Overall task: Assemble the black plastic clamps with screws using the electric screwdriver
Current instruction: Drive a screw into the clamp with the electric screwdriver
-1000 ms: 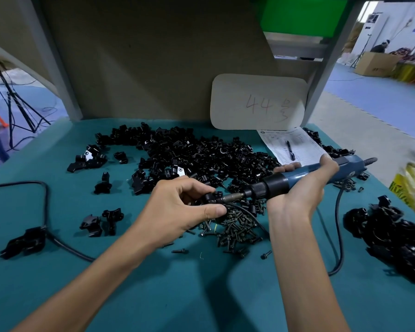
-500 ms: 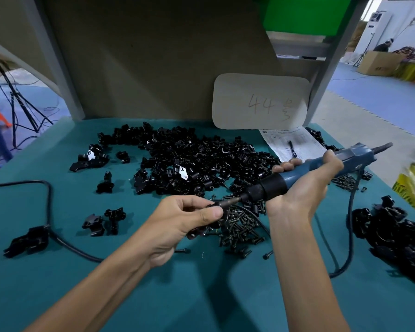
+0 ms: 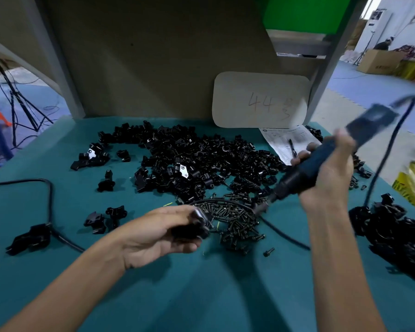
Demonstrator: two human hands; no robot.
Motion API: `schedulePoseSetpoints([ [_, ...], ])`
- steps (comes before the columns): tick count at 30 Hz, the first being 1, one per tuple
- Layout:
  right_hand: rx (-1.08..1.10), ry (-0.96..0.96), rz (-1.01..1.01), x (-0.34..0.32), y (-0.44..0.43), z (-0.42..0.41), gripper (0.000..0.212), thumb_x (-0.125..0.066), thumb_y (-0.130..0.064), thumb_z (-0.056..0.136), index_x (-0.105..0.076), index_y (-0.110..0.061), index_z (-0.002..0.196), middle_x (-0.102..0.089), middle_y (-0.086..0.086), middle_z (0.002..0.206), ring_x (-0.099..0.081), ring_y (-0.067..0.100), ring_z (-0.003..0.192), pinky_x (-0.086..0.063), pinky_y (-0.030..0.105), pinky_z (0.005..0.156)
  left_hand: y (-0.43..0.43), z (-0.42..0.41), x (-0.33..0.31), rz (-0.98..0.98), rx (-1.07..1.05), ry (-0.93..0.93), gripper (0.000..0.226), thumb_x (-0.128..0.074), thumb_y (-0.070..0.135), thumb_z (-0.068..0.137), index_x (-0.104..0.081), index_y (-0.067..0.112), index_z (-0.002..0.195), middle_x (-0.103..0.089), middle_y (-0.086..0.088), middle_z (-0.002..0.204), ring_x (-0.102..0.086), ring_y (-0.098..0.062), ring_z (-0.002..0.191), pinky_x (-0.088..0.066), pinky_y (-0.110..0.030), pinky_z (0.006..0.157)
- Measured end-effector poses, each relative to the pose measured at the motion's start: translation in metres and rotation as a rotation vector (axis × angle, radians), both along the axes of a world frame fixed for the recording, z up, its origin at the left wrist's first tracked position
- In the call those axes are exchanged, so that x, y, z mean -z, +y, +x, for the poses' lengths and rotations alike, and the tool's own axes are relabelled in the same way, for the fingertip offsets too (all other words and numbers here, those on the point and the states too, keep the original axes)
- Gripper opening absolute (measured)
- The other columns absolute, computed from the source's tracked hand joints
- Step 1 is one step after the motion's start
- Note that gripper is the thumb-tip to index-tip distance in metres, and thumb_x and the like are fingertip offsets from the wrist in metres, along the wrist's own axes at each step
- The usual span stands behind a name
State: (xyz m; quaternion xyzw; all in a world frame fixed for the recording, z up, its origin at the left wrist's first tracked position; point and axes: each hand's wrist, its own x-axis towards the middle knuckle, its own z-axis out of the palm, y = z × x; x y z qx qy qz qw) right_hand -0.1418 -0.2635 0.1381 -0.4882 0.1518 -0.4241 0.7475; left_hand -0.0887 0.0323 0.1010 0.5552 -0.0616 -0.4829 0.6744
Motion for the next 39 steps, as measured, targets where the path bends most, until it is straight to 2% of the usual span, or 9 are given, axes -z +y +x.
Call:
schedulePoseSetpoints([
  [6, -0.173, 1.021, -0.683, 0.060, -0.022, -0.021, 0.059, -0.083, -0.045, 0.080, -0.050, -0.019, 0.121, -0.064, 0.002, 0.110, -0.068, 0.028, 0.087, -0.060, 0.043, 0.071, 0.003, 0.016, 0.007, 0.042, -0.125, -0.015, 0.037, -0.055, 0.025, 0.099, -0.056, -0.001, 0.124, -0.071, -0.024, 0.105, -0.059, -0.020, 0.069, -0.053, -0.028, 0.058],
  [9, -0.181, 1.327, -1.003, 0.096, -0.030, -0.028, 0.055, -0.077, -0.055, 0.085, -0.050, -0.023, 0.120, -0.066, 0.005, 0.113, -0.055, 0.025, 0.090, -0.046, 0.038, 0.076, -0.001, 0.013, 0.008, 0.201, -0.081, -0.268, 0.057, -0.081, 0.040, 0.072, -0.063, 0.008, 0.116, -0.071, -0.006, 0.083, -0.054, -0.010, 0.062, -0.045, -0.022, 0.052],
  [12, -0.187, 1.483, -1.134, 0.103, -0.030, -0.025, 0.070, -0.071, -0.060, 0.087, -0.050, -0.014, 0.136, -0.063, 0.010, 0.121, -0.053, 0.030, 0.100, -0.045, 0.039, 0.083, -0.005, 0.010, 0.007, 0.288, -0.082, -0.530, 0.038, -0.081, 0.054, 0.069, -0.070, 0.027, 0.094, -0.063, 0.004, 0.066, -0.051, -0.006, 0.056, -0.040, -0.021, 0.050],
  [15, -0.029, 1.382, -1.421, 0.102, -0.017, -0.030, 0.075, -0.069, -0.061, 0.088, -0.044, -0.019, 0.145, -0.051, 0.011, 0.133, -0.044, 0.032, 0.120, -0.036, 0.039, 0.100, -0.003, 0.011, 0.012, 0.413, -0.071, -0.906, 0.035, -0.067, 0.070, 0.079, -0.069, 0.037, 0.089, -0.068, 0.009, 0.073, -0.059, -0.005, 0.059, -0.046, -0.024, 0.058],
  [19, -0.345, 1.231, -1.367, 0.097, 0.014, -0.046, 0.028, -0.068, -0.051, 0.093, -0.051, -0.033, 0.105, -0.052, -0.009, 0.094, -0.055, 0.020, 0.088, -0.041, 0.034, 0.070, -0.003, 0.007, 0.014, 0.479, -0.163, -1.108, 0.044, -0.061, 0.078, 0.073, -0.060, 0.044, 0.100, -0.070, 0.022, 0.092, -0.066, 0.004, 0.079, -0.054, -0.020, 0.066],
  [22, -0.458, 1.362, -1.449, 0.109, 0.023, -0.056, 0.021, -0.060, -0.045, 0.099, -0.048, -0.027, 0.102, -0.050, -0.006, 0.098, -0.054, 0.022, 0.087, -0.040, 0.035, 0.071, -0.005, 0.002, 0.010, 0.391, -0.202, -1.163, 0.026, -0.064, 0.074, 0.075, -0.054, 0.060, 0.093, -0.062, 0.041, 0.089, -0.059, 0.019, 0.078, -0.046, -0.005, 0.059],
  [27, -0.385, 1.369, -1.468, 0.113, 0.019, -0.064, 0.015, -0.054, -0.023, 0.101, -0.059, -0.023, 0.115, -0.059, 0.000, 0.114, -0.062, 0.026, 0.104, -0.051, 0.040, 0.086, -0.006, -0.002, 0.006, 0.331, -0.234, -1.235, 0.017, -0.063, 0.067, 0.075, -0.055, 0.060, 0.088, -0.061, 0.043, 0.084, -0.060, 0.015, 0.073, -0.046, -0.006, 0.058],
  [31, -0.403, 1.381, -1.486, 0.112, 0.018, -0.067, 0.015, -0.056, -0.020, 0.101, -0.063, -0.022, 0.114, -0.055, -0.002, 0.118, -0.060, 0.024, 0.107, -0.050, 0.038, 0.088, -0.008, -0.004, 0.011, 0.279, -0.322, -1.248, 0.032, -0.063, 0.060, 0.076, -0.058, 0.030, 0.087, -0.065, 0.018, 0.077, -0.059, -0.004, 0.055, -0.050, -0.024, 0.046],
  [39, -0.304, 1.387, -1.568, 0.115, 0.022, -0.075, 0.014, -0.047, -0.023, 0.106, -0.056, -0.023, 0.115, -0.062, -0.003, 0.106, -0.064, 0.023, 0.096, -0.051, 0.036, 0.084, -0.006, -0.006, 0.014, 0.308, -0.342, -1.345, 0.030, -0.055, 0.064, 0.079, -0.050, 0.034, 0.080, -0.059, 0.024, 0.069, -0.050, -0.005, 0.047, -0.040, -0.017, 0.043],
])
